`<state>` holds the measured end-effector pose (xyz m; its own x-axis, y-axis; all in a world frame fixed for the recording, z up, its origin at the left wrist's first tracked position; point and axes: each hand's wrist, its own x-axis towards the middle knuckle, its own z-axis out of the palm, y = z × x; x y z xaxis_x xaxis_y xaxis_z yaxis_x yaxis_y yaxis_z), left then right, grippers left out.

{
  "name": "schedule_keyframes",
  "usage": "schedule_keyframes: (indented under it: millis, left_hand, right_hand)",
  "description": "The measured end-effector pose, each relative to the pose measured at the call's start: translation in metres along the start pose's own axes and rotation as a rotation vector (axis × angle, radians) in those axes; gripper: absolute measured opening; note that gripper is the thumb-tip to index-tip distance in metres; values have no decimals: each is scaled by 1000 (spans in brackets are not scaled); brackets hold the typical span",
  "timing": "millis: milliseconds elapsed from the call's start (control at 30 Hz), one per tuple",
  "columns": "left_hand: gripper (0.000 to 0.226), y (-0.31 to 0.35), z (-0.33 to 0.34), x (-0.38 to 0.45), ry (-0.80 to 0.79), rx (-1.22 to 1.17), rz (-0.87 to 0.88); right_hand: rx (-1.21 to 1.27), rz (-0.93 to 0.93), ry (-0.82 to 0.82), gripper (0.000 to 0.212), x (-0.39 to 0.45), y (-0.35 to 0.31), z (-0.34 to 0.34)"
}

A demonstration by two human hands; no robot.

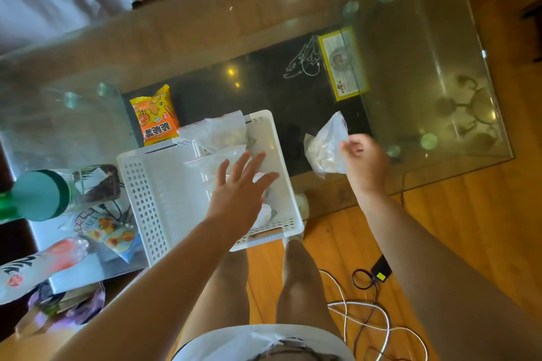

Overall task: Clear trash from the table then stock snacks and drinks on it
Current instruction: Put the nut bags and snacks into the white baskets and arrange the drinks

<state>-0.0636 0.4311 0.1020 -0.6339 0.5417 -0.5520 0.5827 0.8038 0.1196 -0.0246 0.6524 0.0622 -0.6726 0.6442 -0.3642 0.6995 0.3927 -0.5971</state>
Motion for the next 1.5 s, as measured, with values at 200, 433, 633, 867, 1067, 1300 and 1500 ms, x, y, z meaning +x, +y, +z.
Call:
schedule_keyframes:
  millis: [200, 433, 633, 867, 1067, 1300, 1500]
  left_hand:
    - [46, -4, 5, -2, -73, -27, -5]
    - [39, -12, 5, -7, -125, -118, -41]
    - [37, -21, 2, -12, -174, -119, -83]
    - [35, -29, -1, -15, -186, -143, -80]
    - [32, -28, -4, -15, -78, -103, -44]
    - [47, -19, -9, 15, -154, 419, 267]
    - [56, -32, -12, 25, -229, 568, 268]
  right_hand:
    - [-54, -92, -181, 23, -7, -2, 12]
    - [36, 92, -120, 13, 0, 1, -6]
    - [250, -23, -200, 7, -44, -33, -26]
    - [521, -33, -367, 12, -85, -65, -33]
    - [464, 30, -436, 12, -92, -71, -2]
    - [372, 32, -411, 11, -87, -65, 22]
    - [308, 27, -424, 11, -82, -61, 33]
